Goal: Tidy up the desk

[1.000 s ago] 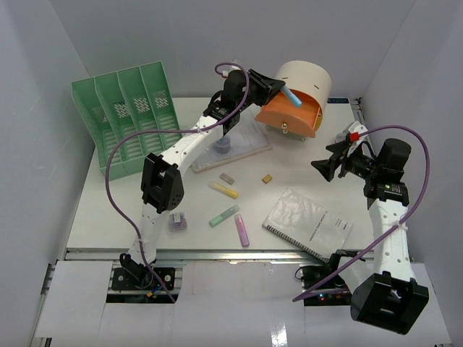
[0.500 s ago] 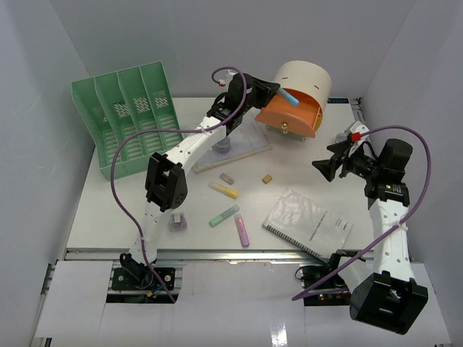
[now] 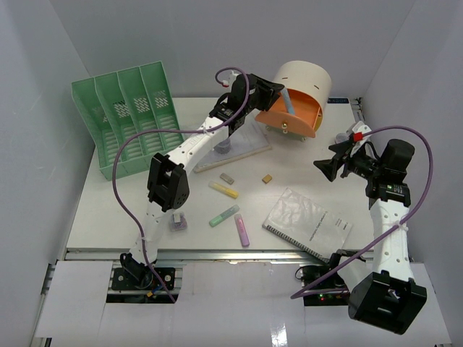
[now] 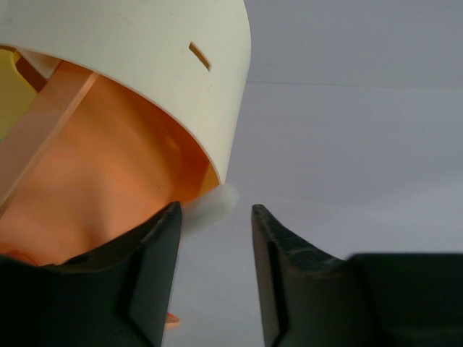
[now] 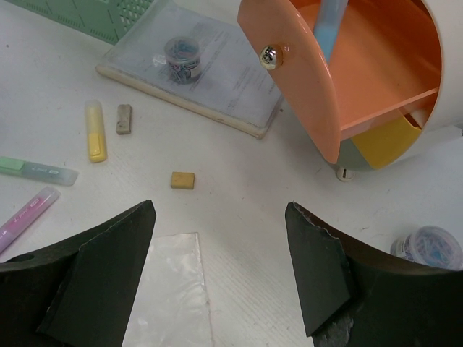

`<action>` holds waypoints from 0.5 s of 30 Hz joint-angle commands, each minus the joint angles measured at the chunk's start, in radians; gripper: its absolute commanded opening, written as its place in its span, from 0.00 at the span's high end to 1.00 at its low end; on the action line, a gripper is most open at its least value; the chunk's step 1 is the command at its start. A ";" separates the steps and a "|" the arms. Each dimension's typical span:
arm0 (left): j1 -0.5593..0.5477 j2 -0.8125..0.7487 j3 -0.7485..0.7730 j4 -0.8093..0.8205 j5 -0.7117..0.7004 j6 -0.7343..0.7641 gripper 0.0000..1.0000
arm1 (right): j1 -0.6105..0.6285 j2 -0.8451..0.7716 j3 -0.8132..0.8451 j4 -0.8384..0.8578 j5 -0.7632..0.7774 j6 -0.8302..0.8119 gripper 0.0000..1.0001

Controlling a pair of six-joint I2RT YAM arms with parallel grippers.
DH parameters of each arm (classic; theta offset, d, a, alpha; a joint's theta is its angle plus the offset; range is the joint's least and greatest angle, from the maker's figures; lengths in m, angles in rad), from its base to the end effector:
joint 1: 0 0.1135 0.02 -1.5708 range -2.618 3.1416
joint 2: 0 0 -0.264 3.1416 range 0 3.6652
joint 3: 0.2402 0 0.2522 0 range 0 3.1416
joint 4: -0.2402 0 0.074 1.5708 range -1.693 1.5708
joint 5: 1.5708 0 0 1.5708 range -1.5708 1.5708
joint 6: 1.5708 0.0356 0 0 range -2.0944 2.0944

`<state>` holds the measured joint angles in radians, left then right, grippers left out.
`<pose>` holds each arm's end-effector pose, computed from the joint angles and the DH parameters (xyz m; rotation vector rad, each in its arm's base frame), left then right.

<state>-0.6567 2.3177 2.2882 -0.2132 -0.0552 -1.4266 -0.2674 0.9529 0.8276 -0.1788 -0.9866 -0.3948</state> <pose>0.4386 -0.3356 0.3336 -0.8145 1.8918 -1.3625 0.2074 -0.0260 0.3296 -0.7479 1.5900 0.4409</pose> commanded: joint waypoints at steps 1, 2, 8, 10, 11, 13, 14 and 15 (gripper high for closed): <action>-0.003 -0.034 0.060 -0.029 0.020 0.027 0.41 | -0.015 -0.013 -0.008 0.030 -0.040 0.012 0.21; -0.003 -0.035 0.066 -0.032 0.024 0.032 0.40 | -0.017 -0.013 -0.008 0.030 -0.045 0.011 0.21; 0.005 -0.102 0.096 -0.036 0.033 0.179 0.39 | -0.026 -0.004 -0.018 -0.022 -0.171 -0.060 0.21; 0.011 -0.150 0.099 -0.041 0.035 0.271 0.37 | -0.026 0.007 -0.012 -0.087 -0.227 -0.125 0.21; 0.017 -0.177 0.088 -0.047 0.034 0.317 0.36 | -0.023 0.014 -0.002 -0.122 -0.269 -0.161 0.21; 0.025 -0.275 0.026 -0.077 0.025 0.507 0.29 | 0.010 0.044 0.031 -0.240 -0.278 -0.308 0.20; 0.027 -0.347 -0.041 -0.086 0.019 0.578 0.26 | 0.051 0.054 0.050 -0.326 -0.256 -0.367 0.20; 0.028 -0.428 -0.130 -0.089 0.012 0.632 0.22 | 0.110 0.064 0.071 -0.408 -0.209 -0.412 0.20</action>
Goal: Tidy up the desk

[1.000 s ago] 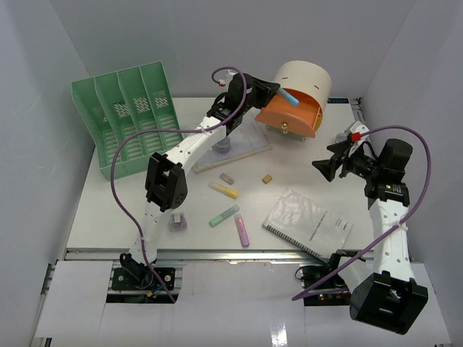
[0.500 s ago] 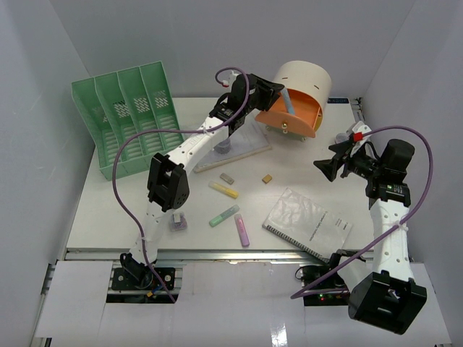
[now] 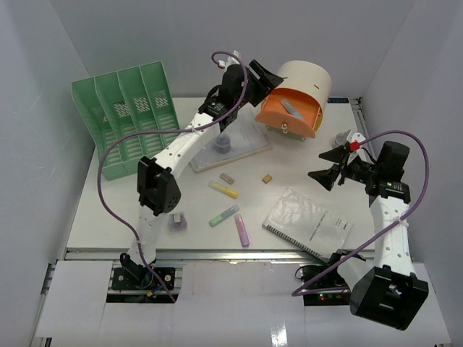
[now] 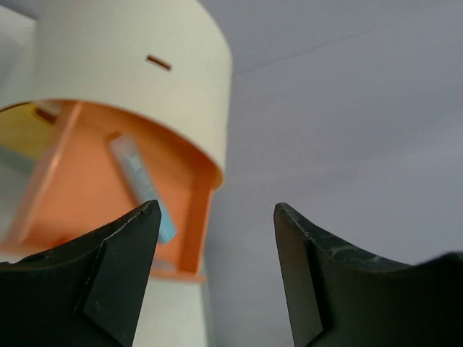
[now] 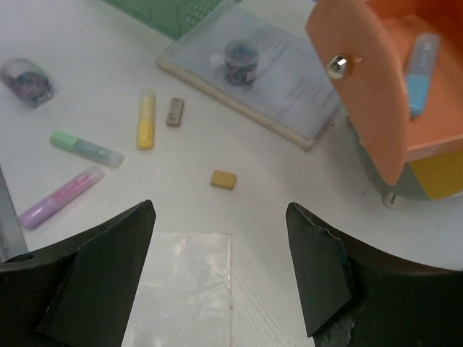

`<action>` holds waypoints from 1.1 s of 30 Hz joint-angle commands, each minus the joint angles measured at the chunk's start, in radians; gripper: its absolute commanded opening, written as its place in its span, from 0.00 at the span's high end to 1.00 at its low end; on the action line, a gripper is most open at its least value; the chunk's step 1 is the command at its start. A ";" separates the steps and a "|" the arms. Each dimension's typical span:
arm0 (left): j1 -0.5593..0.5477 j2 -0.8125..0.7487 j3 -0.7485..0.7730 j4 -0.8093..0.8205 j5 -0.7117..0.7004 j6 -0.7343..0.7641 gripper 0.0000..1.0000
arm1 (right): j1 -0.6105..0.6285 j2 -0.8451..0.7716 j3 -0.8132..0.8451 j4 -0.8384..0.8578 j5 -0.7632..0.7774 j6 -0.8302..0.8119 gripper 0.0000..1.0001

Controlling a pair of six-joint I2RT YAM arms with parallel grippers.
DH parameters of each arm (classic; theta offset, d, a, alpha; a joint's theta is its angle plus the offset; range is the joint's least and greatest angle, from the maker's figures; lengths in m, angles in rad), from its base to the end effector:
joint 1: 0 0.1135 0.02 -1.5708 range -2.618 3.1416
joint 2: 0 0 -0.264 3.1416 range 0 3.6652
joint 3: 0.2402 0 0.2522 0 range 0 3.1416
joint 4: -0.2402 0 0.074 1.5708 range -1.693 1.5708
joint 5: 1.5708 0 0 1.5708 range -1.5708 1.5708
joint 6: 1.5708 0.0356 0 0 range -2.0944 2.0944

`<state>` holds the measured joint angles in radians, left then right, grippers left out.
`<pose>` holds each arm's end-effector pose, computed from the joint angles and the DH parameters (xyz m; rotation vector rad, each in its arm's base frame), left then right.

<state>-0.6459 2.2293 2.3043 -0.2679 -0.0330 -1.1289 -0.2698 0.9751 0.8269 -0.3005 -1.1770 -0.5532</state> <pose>0.4230 -0.3174 0.3795 -0.4902 1.8797 -1.2202 0.2034 -0.0222 0.3172 -0.9108 1.5236 0.5898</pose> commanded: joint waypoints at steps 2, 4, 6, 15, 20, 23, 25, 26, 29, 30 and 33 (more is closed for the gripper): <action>0.019 -0.497 -0.340 -0.032 -0.018 0.458 0.14 | 0.250 0.068 0.111 -0.340 0.116 -0.292 0.20; 0.024 -0.685 -0.592 -0.014 -0.028 0.583 0.11 | 0.429 0.097 0.113 -0.303 0.296 -0.208 0.20; 0.029 -0.942 -0.826 0.015 -0.036 0.650 0.08 | 0.561 0.132 0.122 -0.229 0.437 -0.123 0.19; 0.043 -1.625 -1.531 -0.090 -0.023 0.670 0.03 | 0.988 0.619 0.392 -0.203 0.890 0.178 0.17; 0.043 -1.780 -1.588 -0.178 -0.001 0.659 0.03 | 1.058 0.879 0.584 -0.239 0.970 0.256 0.19; 0.042 -1.826 -1.602 -0.211 0.004 0.653 0.02 | 1.078 0.965 0.654 -0.247 1.011 0.274 0.21; 0.041 -1.837 -1.614 -0.225 0.006 0.648 0.02 | 1.082 1.008 0.688 -0.248 1.033 0.280 0.21; 0.042 -1.838 -1.622 -0.228 0.008 0.646 0.02 | 1.082 1.027 0.701 -0.249 1.039 0.278 0.21; 0.042 -1.844 -1.649 -0.230 0.015 0.638 0.02 | 1.082 1.065 0.717 -0.249 1.045 0.275 0.24; 0.043 -1.845 -1.656 -0.230 0.016 0.635 0.02 | 1.082 1.074 0.717 -0.249 1.042 0.274 0.26; 0.043 -1.854 -1.679 -0.232 0.025 0.627 0.02 | 1.088 1.097 0.713 -0.246 1.037 0.269 0.32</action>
<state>-0.6094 0.3824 0.6583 -0.4710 -0.0341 -0.4905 0.8126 2.0470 1.5008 -0.5383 -0.1576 -0.2940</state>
